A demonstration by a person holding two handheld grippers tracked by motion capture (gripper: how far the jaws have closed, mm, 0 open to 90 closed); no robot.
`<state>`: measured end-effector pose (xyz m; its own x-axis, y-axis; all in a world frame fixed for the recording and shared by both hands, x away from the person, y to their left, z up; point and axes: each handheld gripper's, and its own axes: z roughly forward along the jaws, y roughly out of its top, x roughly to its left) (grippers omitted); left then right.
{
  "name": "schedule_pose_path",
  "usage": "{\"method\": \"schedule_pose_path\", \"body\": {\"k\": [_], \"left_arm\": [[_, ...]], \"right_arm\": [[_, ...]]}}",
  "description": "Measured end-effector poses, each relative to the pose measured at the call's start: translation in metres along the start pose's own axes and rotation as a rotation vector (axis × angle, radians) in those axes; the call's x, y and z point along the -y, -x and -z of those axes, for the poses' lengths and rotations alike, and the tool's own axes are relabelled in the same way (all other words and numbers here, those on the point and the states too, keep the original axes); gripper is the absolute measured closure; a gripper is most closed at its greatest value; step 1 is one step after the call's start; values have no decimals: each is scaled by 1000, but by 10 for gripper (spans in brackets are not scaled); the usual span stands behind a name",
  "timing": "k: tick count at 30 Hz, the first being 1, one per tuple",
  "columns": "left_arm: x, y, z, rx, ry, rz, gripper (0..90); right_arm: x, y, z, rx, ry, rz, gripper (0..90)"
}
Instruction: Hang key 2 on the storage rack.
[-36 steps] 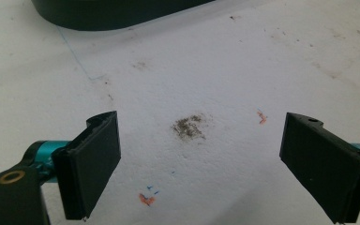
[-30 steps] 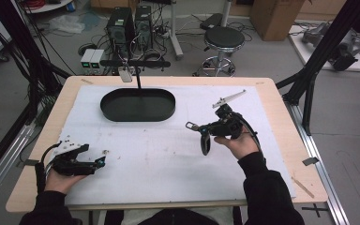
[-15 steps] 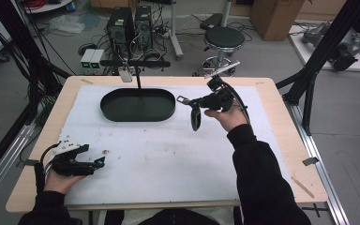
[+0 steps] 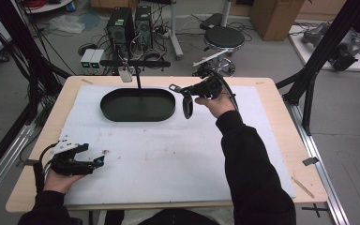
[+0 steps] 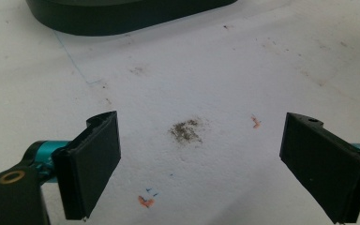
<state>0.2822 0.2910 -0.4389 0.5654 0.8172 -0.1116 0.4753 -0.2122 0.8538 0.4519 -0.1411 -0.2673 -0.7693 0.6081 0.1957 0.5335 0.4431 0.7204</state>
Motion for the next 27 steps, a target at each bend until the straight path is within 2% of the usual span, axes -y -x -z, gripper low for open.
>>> {"method": "schedule_pose_path", "body": {"k": [4, 9, 13, 16, 20, 24, 27], "left_arm": [[0, -1, 0, 3, -1, -1, 130], [0, 0, -1, 6, 3, 0, 130], [0, 0, -1, 6, 6, 1, 130], [0, 0, -1, 9, 3, 2, 130], [0, 1, 0, 17, 12, -4, 130], [0, -1, 0, 11, 15, -2, 130], [0, -1, -1, 2, 10, 10, 130]], "right_arm": [[-8, 2, -5, 12, -3, 12, 866], [-17, 7, -7, 7, 43, 7, 866], [-27, 13, -10, 36, 46, 10, 865], [-35, 17, -15, 39, 57, -11, 864], [-43, 22, -25, 56, 58, -13, 863], [-46, 25, -31, 56, 95, -31, 862], [-47, 20, -38, 81, 91, -1, 861]]}}
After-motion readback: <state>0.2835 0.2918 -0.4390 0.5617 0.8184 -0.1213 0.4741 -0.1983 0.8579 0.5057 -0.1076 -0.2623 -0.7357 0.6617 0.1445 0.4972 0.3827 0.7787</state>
